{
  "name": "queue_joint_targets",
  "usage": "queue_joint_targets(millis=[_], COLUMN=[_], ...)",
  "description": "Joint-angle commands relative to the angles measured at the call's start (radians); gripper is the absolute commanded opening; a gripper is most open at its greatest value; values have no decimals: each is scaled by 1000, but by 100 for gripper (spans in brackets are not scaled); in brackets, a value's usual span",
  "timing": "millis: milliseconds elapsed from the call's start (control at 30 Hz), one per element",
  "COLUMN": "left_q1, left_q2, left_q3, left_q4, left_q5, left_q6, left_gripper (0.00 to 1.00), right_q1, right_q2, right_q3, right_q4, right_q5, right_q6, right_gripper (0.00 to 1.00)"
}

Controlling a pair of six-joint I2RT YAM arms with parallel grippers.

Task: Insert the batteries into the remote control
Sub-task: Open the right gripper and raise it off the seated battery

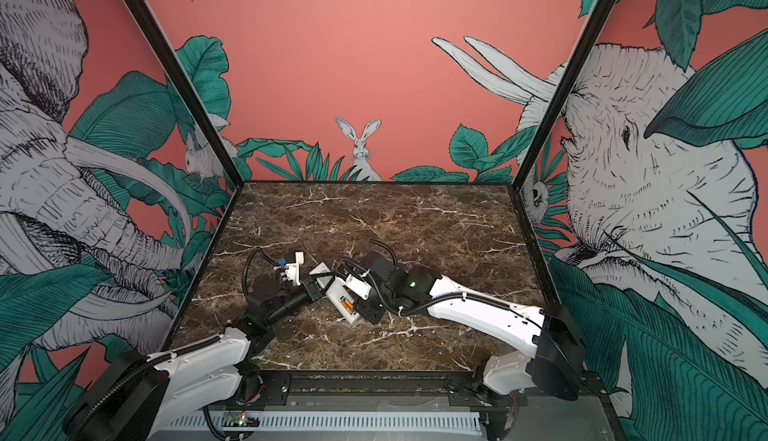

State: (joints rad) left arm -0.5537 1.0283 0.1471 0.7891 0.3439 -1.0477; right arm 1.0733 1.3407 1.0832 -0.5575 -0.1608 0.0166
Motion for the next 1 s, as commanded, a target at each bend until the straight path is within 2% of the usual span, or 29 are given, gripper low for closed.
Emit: queue_joint_targets(millis=[0,200,400,667,967], left_q1=[3,3,3,3,3], left_q2=[-26,-26,-40,-68,-55], left_q3=[26,37,62,83,88], left_q4=[1,6,-25,-70,-54], left_q5=[34,73,125,158,178], left_q6=[-11,-42,-67,-73,-90], left_gripper=[0,0,0,0,0], right_q1=[17,46,64,75,76], right_q2=[-101,-182,-176,-130,-84], right_q3=[-62,-103,-102,-86,-89], right_q4=[39,51,62,53,64], right_q5=[-30,-55,-70,-75,-53], right_q6=[-164,-316,-411,-492,-543], right_gripper=[41,40,38,35,28])
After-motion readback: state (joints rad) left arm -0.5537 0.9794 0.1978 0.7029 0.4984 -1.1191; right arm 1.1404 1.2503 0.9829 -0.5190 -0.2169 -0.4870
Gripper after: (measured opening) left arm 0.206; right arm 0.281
